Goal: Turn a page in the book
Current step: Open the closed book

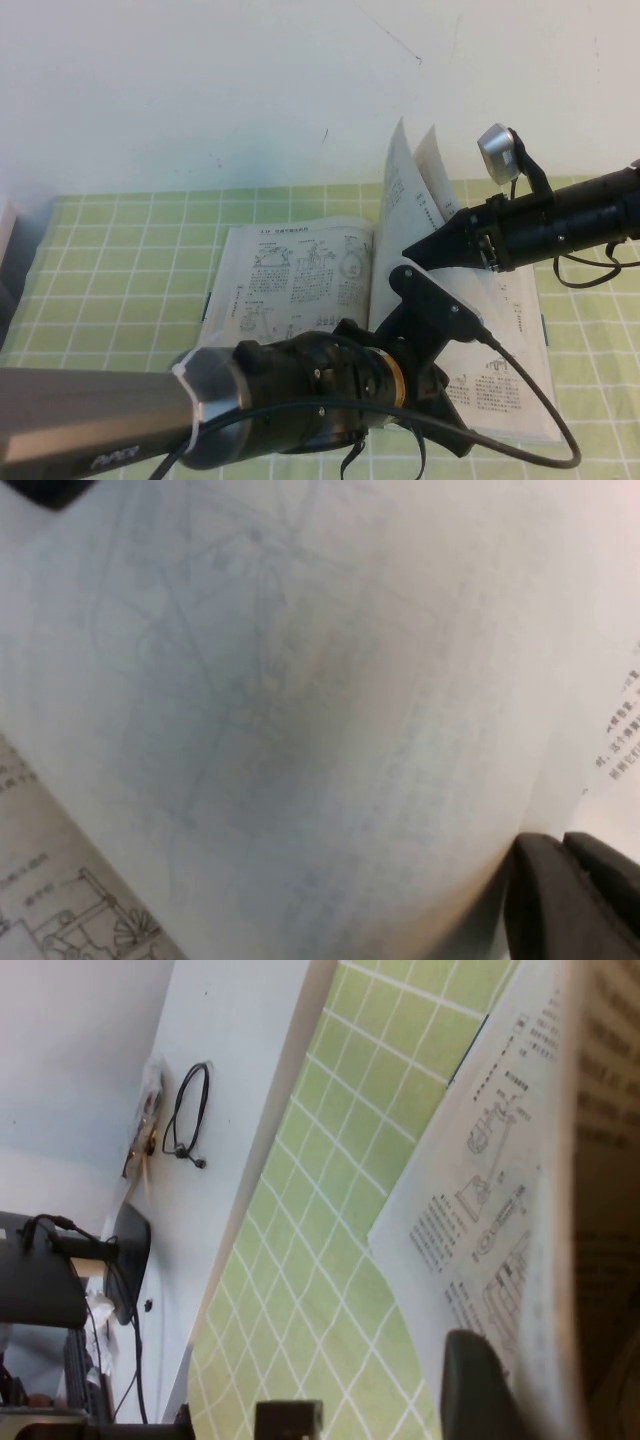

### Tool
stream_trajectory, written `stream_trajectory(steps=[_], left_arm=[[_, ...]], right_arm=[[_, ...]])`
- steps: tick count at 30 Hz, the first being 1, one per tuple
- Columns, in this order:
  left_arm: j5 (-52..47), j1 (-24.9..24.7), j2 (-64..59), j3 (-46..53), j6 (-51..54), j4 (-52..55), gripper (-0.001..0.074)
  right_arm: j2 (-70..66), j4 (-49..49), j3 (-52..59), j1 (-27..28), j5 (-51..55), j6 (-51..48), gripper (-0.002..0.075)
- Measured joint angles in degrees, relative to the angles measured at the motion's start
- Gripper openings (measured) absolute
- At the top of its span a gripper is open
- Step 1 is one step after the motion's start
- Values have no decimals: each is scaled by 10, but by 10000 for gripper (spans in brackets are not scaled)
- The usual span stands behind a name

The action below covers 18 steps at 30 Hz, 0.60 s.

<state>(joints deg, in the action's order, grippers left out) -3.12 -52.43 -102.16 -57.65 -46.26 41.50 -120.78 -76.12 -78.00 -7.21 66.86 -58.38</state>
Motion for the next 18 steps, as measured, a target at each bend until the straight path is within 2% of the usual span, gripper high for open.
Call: stream_trajectory(steps=[4, 9, 13, 18], left_arm=[[-11, -16, -6, -6, -13, -6, -4], [-48, -97, 9, -7, -15, 29, -4], [-64, -159, 16, -9, -47, 114, -4], [-139, -168, -2, -13, -218, 304, -4]], right_arm=[[0, 0, 0, 0, 0, 1, 314], [0, 0, 0, 0, 0, 5, 314], [0, 0, 0, 0, 0, 9, 314], [0, 0, 0, 0, 0, 10, 314]])
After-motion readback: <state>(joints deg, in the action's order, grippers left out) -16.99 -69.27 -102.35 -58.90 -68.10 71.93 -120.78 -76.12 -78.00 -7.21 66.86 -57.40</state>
